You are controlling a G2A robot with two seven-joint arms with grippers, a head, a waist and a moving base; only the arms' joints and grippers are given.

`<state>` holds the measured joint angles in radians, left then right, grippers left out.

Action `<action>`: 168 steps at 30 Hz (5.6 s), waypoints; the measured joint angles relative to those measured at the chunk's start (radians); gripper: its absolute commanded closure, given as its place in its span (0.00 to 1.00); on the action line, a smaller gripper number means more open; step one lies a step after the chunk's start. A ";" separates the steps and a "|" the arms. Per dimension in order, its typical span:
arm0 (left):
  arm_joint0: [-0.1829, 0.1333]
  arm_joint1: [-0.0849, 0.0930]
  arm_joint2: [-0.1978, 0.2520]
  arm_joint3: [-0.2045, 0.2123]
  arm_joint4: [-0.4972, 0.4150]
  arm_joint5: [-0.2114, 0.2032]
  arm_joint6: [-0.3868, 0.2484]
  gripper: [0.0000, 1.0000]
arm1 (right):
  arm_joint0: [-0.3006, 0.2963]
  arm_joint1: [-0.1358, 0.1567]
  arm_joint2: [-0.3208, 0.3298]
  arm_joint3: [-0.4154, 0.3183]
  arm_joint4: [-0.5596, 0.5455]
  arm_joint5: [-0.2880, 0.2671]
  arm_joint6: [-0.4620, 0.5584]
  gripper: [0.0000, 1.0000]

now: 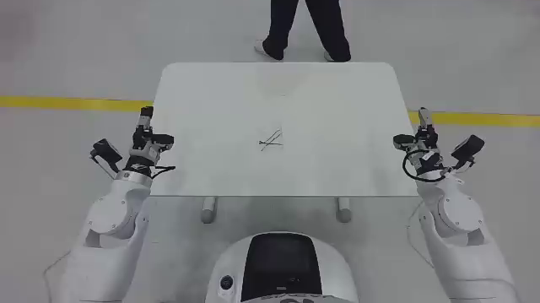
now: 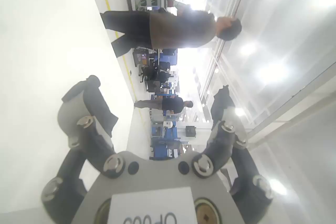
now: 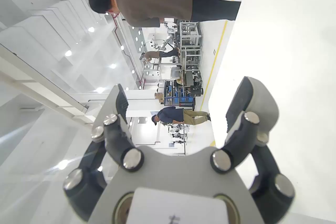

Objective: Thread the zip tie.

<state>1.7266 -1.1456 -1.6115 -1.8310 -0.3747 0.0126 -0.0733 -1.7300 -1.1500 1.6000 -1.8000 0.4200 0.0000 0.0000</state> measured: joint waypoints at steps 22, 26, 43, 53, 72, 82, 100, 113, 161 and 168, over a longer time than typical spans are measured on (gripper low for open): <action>-0.116 0.029 -0.018 -0.041 0.237 0.215 -0.279 0.00 | 0.000 0.000 0.000 0.000 0.000 0.000 0.000 0.00; -0.116 0.029 -0.019 -0.041 0.239 0.213 -0.260 0.00 | 0.000 0.000 0.000 0.000 0.000 0.000 0.000 0.00; -0.471 0.065 0.009 0.192 0.332 0.303 -0.647 0.00 | 0.000 0.000 0.000 0.000 0.000 0.000 0.000 0.00; -0.596 0.071 0.056 0.315 0.325 0.301 -0.802 0.00 | 0.000 0.000 0.000 0.000 0.000 0.000 0.000 0.00; -0.815 0.022 0.414 0.563 0.187 0.238 -0.987 0.00 | 0.000 0.000 0.000 0.000 0.000 0.000 0.000 0.00; -0.835 0.019 0.439 0.575 0.216 0.237 -0.972 0.00 | 0.000 0.000 0.000 0.000 0.000 0.000 0.000 0.00; -1.179 -0.100 0.848 0.945 0.323 0.324 -1.065 0.00 | 0.000 0.000 0.000 0.000 0.000 0.000 0.000 0.00; -1.185 -0.124 0.902 0.955 0.336 0.290 -1.033 0.00 | 0.000 0.000 0.000 0.000 0.000 0.000 0.000 0.00; -1.287 -0.264 1.124 1.258 0.353 0.327 -1.097 0.00 | 0.000 0.000 0.000 0.000 0.000 0.000 0.000 0.00; -1.315 -0.286 1.174 1.316 0.427 0.327 -1.113 0.00 | 0.000 0.000 0.000 0.000 0.000 0.000 0.000 0.00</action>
<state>0.4112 -1.4321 -0.4378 -0.5147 0.0518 0.3400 -1.1867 -1.7300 -1.1500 1.6000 -1.8000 0.4200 0.0000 0.0000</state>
